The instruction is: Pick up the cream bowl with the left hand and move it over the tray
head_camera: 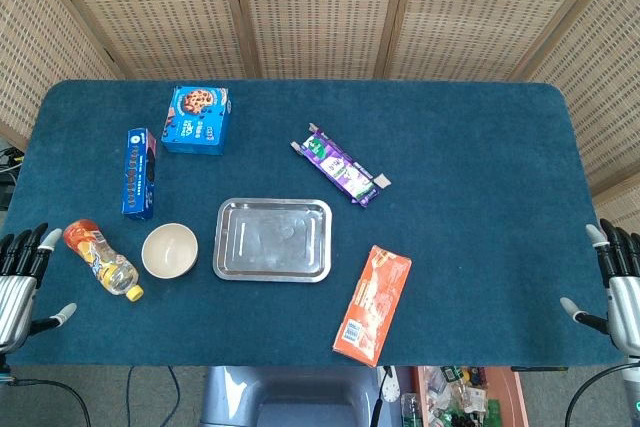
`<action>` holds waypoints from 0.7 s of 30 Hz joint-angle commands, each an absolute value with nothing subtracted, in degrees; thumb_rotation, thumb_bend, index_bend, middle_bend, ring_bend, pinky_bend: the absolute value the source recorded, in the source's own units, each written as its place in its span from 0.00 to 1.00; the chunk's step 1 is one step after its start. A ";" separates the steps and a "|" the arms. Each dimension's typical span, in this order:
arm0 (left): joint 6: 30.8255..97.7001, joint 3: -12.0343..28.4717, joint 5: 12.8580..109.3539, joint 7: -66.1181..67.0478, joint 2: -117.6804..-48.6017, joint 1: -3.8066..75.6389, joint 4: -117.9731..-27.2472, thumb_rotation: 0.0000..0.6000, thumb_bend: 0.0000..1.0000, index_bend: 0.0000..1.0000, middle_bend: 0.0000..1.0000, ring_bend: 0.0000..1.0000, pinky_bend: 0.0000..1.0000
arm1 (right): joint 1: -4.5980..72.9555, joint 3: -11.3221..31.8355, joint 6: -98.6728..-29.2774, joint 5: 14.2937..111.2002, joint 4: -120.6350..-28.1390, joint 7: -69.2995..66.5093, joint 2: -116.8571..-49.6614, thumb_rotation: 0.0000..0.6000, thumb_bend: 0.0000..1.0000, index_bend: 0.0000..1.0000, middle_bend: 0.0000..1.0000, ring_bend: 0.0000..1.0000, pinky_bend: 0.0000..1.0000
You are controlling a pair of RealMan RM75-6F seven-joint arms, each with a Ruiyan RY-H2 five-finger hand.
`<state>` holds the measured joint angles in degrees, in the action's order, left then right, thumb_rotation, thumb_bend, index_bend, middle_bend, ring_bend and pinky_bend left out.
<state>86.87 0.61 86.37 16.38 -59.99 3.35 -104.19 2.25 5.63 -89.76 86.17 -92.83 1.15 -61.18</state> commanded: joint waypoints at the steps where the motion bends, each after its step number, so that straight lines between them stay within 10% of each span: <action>1: 86.87 0.62 86.29 16.70 -60.06 3.30 -104.31 1.00 0.00 0.00 0.00 0.00 0.00 | 2.35 5.57 -89.49 86.10 -92.93 0.96 -61.06 1.00 0.00 0.00 0.00 0.00 0.00; 16: 71.68 1.68 85.79 9.53 -69.42 12.65 -95.24 1.00 0.00 0.00 0.00 0.00 0.00 | 2.73 6.17 -87.78 84.12 -93.76 -0.40 -60.26 1.00 0.00 0.00 0.00 0.00 0.00; 21: 67.64 3.10 82.49 12.92 -74.68 15.62 -91.87 1.00 0.10 0.18 0.00 0.00 0.00 | 3.06 6.25 -86.98 83.66 -93.51 -0.56 -60.35 1.00 0.00 0.00 0.00 0.00 0.00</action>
